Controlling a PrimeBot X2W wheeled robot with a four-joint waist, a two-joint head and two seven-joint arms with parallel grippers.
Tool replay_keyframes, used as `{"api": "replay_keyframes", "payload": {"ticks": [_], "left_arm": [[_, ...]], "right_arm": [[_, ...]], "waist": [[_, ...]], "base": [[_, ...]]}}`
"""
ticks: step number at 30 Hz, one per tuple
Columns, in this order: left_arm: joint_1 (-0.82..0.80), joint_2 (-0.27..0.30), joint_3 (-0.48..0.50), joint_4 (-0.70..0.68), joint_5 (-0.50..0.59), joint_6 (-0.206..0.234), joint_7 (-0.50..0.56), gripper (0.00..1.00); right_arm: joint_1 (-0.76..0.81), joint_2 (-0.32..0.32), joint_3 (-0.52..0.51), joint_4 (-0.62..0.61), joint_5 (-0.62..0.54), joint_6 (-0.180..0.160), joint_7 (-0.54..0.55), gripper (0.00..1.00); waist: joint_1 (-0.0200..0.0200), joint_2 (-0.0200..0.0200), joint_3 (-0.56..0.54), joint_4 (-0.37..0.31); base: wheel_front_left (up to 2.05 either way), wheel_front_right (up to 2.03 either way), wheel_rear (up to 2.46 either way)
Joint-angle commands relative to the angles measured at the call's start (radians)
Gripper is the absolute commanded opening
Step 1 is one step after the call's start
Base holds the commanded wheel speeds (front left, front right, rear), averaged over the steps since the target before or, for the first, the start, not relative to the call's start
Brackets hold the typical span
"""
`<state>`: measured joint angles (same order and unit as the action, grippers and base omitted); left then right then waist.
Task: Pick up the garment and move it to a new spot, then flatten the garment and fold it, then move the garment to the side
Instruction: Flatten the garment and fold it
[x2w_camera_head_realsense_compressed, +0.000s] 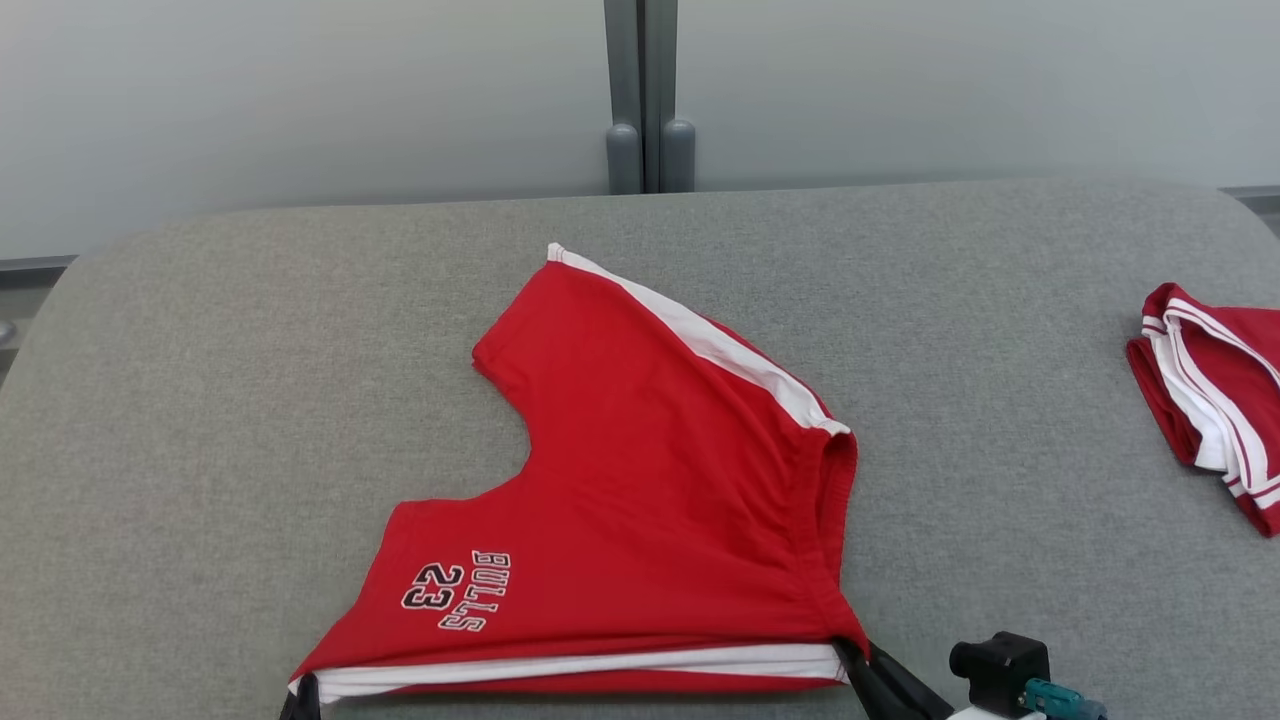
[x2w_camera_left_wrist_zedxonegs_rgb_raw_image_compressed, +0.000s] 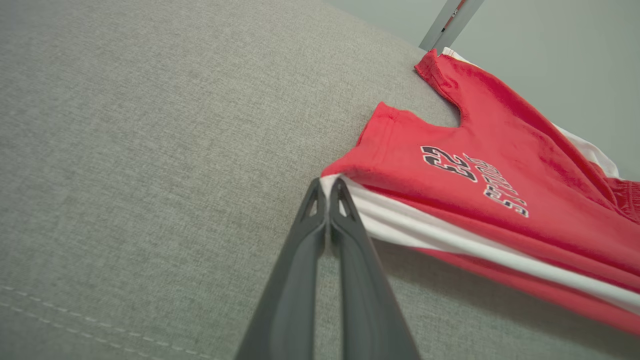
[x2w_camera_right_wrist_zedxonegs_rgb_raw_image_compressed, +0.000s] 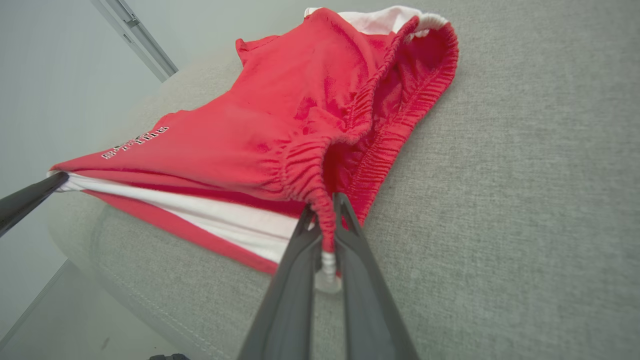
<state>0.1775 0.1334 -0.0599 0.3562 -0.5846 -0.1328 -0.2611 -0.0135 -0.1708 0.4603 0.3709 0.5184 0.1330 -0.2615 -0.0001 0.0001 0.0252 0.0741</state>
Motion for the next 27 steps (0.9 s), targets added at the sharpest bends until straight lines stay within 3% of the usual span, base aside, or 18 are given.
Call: {"api": "replay_keyframes", "payload": {"ticks": [1,6,12,20,27], "left_arm": [[0.0,0.009,0.022,-0.013,0.009,0.004,-0.005,0.0],[-0.108,0.046,-0.033,-0.059,0.009,0.004,-0.005,0.0],[-0.373,0.197,-0.188,-0.084,-0.03,0.004,-0.004,0.0],[-0.777,0.433,-0.521,0.004,-0.202,0.004,0.01,0.0],[-1.041,0.555,-0.797,0.045,-0.324,0.004,0.045,0.0]], "right_arm": [[0.004,-0.01,-0.018,-0.011,0.009,-0.004,-0.004,0.0],[-0.056,0.016,-0.019,-0.034,0.01,-0.004,-0.004,0.0],[-0.193,0.064,-0.037,-0.004,0.099,-0.003,-0.001,0.0],[-0.41,0.11,-0.012,0.055,0.307,-0.003,0.031,0.0],[-0.537,0.118,0.064,0.041,0.564,-0.003,0.032,0.0]], "waist": [[0.0001,-0.0001,-0.005,0.0],[0.0001,-0.0001,0.047,-0.024],[0.0001,-0.0001,0.151,-0.056],[0.0001,-0.0001,0.315,-0.122],[0.0001,-0.0001,0.411,-0.182]], "base": [[0.0,0.0,0.0],[0.0,0.0,0.0],[0.0,0.0,0.0],[0.0,0.0,0.0],[0.0,0.0,0.0]]}}
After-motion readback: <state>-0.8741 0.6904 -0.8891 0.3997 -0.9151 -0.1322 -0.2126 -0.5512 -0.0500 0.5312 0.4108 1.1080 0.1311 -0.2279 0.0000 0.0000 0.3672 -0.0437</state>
